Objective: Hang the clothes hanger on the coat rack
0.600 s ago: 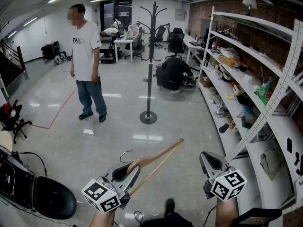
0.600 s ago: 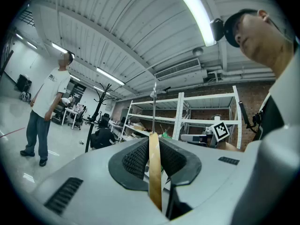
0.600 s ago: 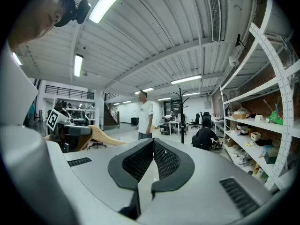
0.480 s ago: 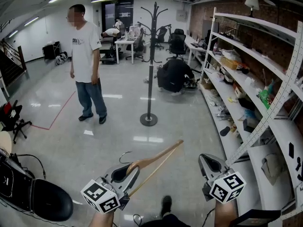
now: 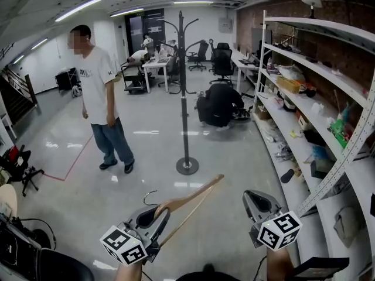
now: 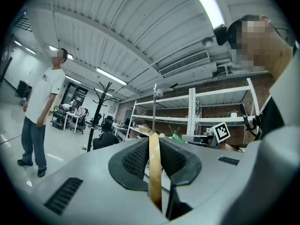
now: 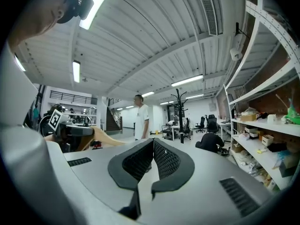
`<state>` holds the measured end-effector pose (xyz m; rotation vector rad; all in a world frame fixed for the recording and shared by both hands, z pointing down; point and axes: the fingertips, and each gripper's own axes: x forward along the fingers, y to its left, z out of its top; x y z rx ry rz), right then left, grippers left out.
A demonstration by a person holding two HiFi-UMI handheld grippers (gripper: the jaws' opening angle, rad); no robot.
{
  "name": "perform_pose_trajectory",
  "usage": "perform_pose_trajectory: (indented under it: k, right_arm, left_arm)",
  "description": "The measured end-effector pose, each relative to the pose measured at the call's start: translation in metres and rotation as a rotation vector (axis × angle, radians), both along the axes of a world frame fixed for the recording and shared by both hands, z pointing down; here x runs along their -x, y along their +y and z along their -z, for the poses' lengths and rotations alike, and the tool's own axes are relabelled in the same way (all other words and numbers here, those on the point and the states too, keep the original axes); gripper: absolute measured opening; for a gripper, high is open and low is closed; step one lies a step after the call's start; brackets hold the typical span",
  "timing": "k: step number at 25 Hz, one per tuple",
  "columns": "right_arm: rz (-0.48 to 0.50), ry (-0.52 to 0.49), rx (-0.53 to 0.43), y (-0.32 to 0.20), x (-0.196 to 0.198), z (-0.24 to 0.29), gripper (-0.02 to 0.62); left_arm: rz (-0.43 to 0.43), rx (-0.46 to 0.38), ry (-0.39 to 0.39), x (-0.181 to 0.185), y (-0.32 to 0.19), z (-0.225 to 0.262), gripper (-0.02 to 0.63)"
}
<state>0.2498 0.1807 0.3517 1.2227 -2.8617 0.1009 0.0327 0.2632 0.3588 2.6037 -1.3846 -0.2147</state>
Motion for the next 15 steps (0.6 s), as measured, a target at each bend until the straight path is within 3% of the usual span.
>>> perform_pose_trajectory:
  k: [9, 15]
  right_arm:
    - [0.027, -0.026, 0.005, -0.095, -0.012, -0.007, 0.006]
    - [0.016, -0.029, 0.018, -0.147, -0.004, -0.010, 0.006]
  left_arm:
    - [0.014, 0.015, -0.027, -0.019, -0.085, -0.002, 0.054]
    - [0.002, 0.023, -0.038, -0.007, -0.134, -0.003, 0.053]
